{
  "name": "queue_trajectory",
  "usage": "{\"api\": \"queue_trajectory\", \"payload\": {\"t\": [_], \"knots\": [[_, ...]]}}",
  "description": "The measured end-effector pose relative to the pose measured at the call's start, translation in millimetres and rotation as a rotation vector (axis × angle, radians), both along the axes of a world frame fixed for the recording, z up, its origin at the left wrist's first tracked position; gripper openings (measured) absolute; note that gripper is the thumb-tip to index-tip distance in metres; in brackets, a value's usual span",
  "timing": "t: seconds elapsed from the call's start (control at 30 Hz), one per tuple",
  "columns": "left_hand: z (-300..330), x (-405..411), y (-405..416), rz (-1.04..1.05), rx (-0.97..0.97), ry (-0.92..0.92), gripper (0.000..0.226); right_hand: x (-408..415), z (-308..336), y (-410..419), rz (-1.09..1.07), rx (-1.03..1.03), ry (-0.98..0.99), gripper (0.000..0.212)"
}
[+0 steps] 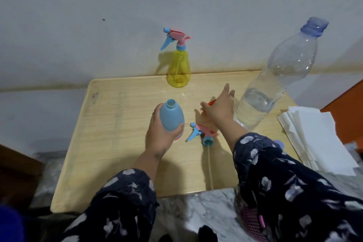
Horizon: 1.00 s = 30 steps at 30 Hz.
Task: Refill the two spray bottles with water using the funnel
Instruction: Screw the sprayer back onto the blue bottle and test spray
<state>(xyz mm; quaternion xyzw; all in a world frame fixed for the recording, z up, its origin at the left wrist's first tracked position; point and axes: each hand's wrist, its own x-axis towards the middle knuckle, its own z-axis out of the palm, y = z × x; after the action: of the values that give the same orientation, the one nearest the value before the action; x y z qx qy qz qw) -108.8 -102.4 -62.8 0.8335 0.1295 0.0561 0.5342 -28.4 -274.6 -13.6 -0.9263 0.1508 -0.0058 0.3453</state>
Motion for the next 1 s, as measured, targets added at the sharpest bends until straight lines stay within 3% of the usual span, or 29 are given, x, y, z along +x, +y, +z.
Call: {"api": "queue_trajectory", "payload": {"t": [0.1, 0.17, 0.23, 0.3, 0.4, 0.53, 0.63, 0.7, 0.87, 1.0], "knots": [[1, 0, -1, 0.006, 0.01, -0.002, 0.088, -25, 5, 6, 0.108, -0.173, -0.194, 0.059], [2, -1, -2, 0.015, 0.023, -0.007, 0.088, -42, 2, 6, 0.171, -0.237, -0.103, 0.041], [3, 0, -3, 0.016, 0.03, -0.011, 0.088, -53, -6, 1, 0.143, -0.241, 0.109, 0.045], [3, 0, -3, 0.012, 0.036, -0.01, 0.088, -59, -14, -6, 0.073, -0.157, 0.273, 0.065], [3, 0, -3, 0.001, 0.037, -0.02, 0.088, -63, -23, -9, 0.106, -0.098, 0.36, 0.084], [5, 1, -3, 0.009, 0.059, -0.029, 0.088, -56, -23, -7, 0.126, -0.104, 0.407, 0.039], [9, -1, 0, 0.029, 0.091, -0.063, 0.083, -54, -8, -6, 0.102, 0.07, 0.482, 0.022], [15, -4, 6, 0.027, 0.102, -0.084, 0.081, -52, 10, -7, 0.062, 0.287, 0.441, 0.009], [24, -16, 30, -0.004, 0.125, -0.062, 0.077, -35, 74, -1, 0.016, 0.626, 0.169, 0.011], [31, -28, 41, -0.079, 0.074, -0.012, 0.071, -30, 130, 22, 0.011, 0.77, -0.174, 0.033]]}}
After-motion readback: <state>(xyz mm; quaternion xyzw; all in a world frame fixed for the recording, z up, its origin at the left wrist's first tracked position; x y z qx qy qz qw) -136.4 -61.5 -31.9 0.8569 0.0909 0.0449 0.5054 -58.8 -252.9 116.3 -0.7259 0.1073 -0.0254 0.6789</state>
